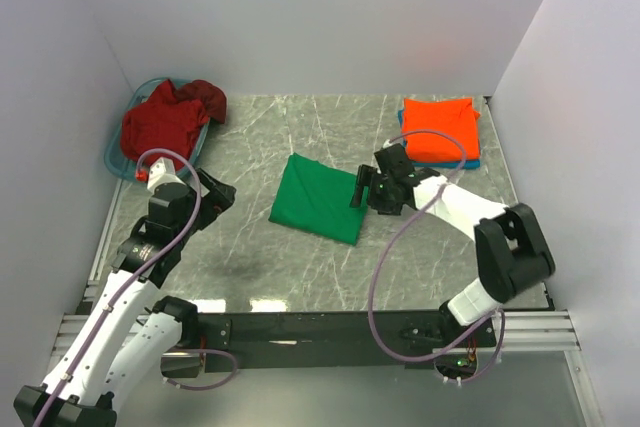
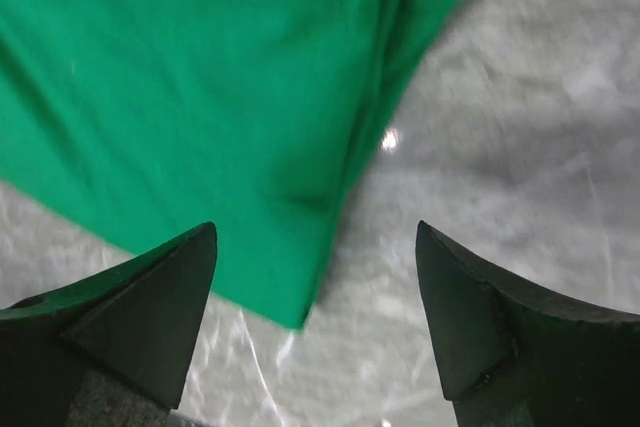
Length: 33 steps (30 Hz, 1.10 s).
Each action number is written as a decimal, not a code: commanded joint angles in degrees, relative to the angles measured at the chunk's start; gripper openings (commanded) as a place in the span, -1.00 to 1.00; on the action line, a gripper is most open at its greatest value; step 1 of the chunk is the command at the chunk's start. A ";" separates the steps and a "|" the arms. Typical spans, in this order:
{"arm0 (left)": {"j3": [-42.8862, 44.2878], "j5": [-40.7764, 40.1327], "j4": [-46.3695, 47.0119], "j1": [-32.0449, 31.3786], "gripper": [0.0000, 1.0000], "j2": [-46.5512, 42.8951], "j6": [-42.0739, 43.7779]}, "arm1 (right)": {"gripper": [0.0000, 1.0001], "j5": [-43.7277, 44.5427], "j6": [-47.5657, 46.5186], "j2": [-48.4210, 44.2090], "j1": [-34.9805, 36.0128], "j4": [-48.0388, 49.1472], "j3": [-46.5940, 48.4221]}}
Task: Fold and stack the t-shirts
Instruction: Fold the tshirt, then neatly place the folded tshirt to the corner
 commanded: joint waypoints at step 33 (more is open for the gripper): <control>0.63 0.07 -0.40 0.25 0.99 1.25 1.25 | -0.84 14.45 -11.11 19.31 3.86 0.75 20.11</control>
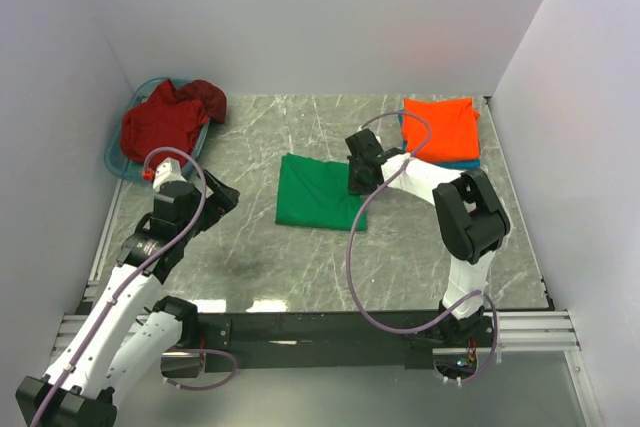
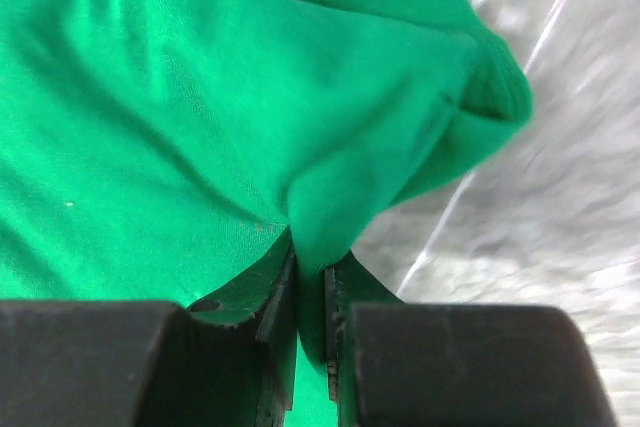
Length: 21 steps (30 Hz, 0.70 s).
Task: Fold and stack the t-shirts
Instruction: Neatly place the folded tshirt to the corner
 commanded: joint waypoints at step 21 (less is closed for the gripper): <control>3.07 -13.41 -6.27 0.25 0.99 -3.77 -1.73 | -0.94 41.87 -42.18 1.81 -5.52 -2.33 25.67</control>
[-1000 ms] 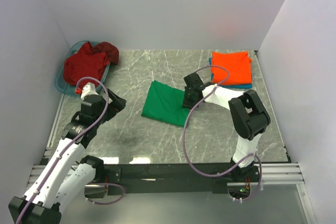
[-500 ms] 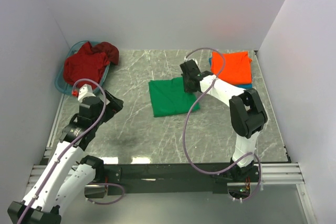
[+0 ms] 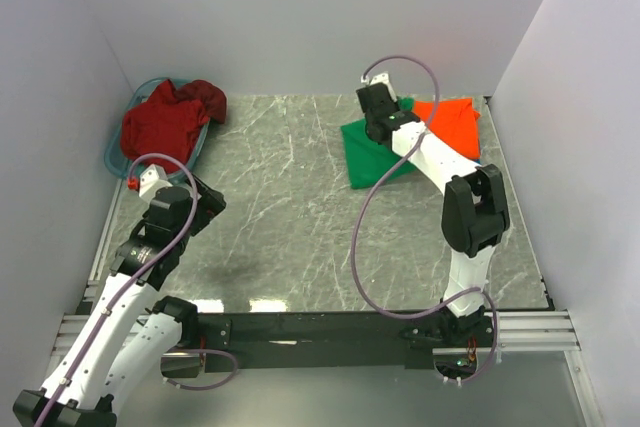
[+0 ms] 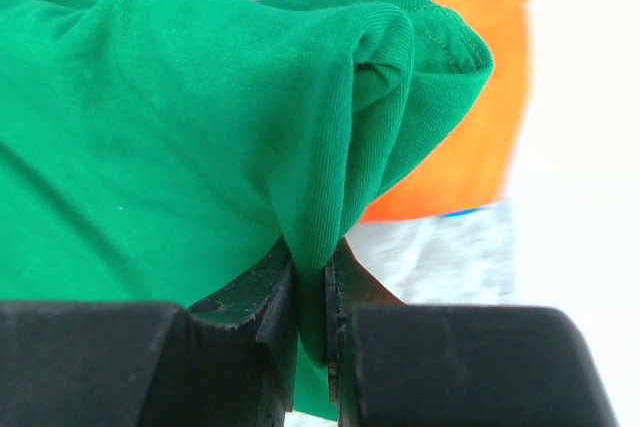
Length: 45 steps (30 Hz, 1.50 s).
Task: Fold and stack the t-shirts
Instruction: Neatly place the folded tshirt to the corner
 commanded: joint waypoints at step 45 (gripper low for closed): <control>3.99 -7.78 -1.66 0.25 0.99 1.15 -3.56 | -0.93 2.82 -3.64 2.36 -13.96 -7.27 24.00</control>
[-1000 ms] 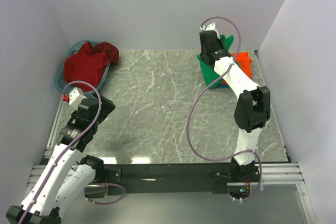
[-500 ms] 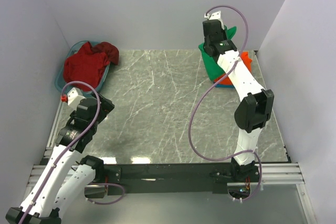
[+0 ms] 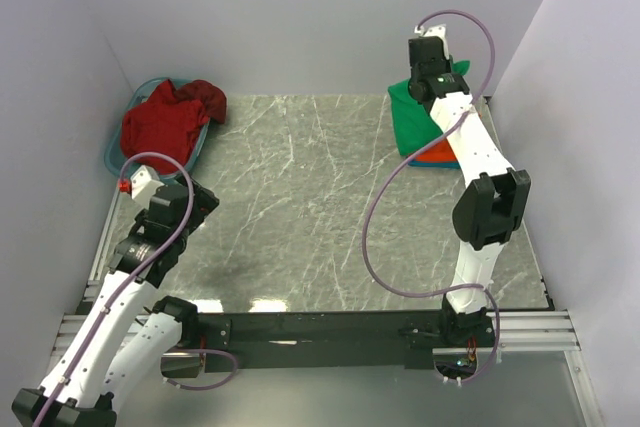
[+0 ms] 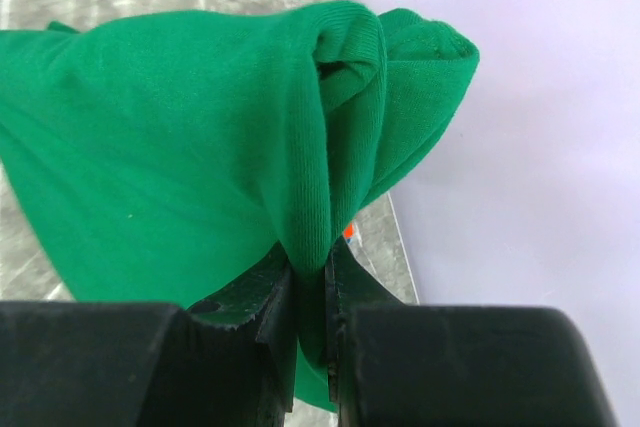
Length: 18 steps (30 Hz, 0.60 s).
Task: Fold and stack the t-shirts
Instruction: Neatly place the folded tshirt to the corner
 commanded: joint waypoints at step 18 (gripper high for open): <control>2.88 -1.21 2.12 0.25 0.99 4.23 -0.90 | -0.92 -9.84 1.28 10.26 -12.38 3.93 6.05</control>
